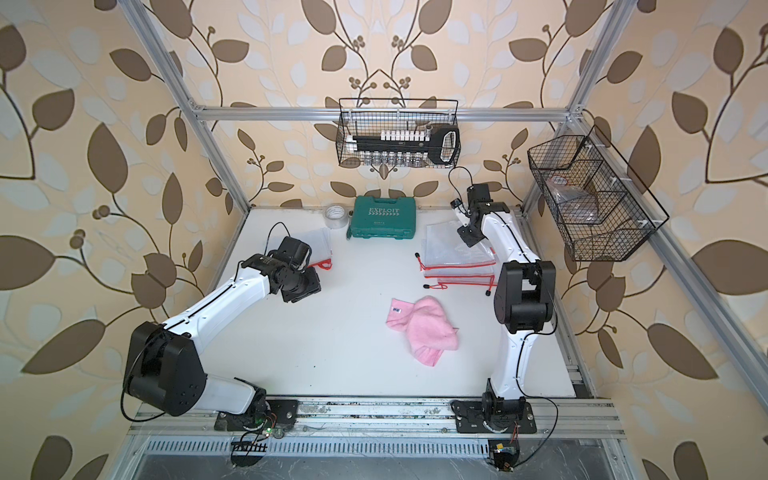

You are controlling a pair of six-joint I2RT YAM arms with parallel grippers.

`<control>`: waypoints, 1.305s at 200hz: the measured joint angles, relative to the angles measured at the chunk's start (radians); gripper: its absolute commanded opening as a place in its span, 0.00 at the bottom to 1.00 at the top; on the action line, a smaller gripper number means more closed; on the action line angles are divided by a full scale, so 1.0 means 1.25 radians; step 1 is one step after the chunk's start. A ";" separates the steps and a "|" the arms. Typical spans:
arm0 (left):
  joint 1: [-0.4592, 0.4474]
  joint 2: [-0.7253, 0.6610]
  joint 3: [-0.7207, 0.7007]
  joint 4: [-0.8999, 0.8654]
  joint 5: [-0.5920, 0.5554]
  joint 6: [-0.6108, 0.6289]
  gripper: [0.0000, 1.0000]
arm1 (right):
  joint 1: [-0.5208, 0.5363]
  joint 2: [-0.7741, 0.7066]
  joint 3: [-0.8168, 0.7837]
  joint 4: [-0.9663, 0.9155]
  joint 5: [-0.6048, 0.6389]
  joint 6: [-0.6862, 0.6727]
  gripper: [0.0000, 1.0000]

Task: Wipe the document bag
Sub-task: Place the document bag.

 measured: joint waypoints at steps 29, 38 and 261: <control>0.000 0.000 0.000 0.000 0.000 0.000 0.45 | 0.000 0.000 -0.038 0.003 -0.012 -0.009 0.00; 0.000 0.000 0.000 0.000 0.000 0.000 0.45 | 0.000 0.002 -0.043 0.002 -0.012 -0.010 0.00; 0.017 -0.016 -0.024 0.008 -0.002 -0.001 0.46 | 0.029 0.000 -0.049 0.008 -0.092 0.429 0.68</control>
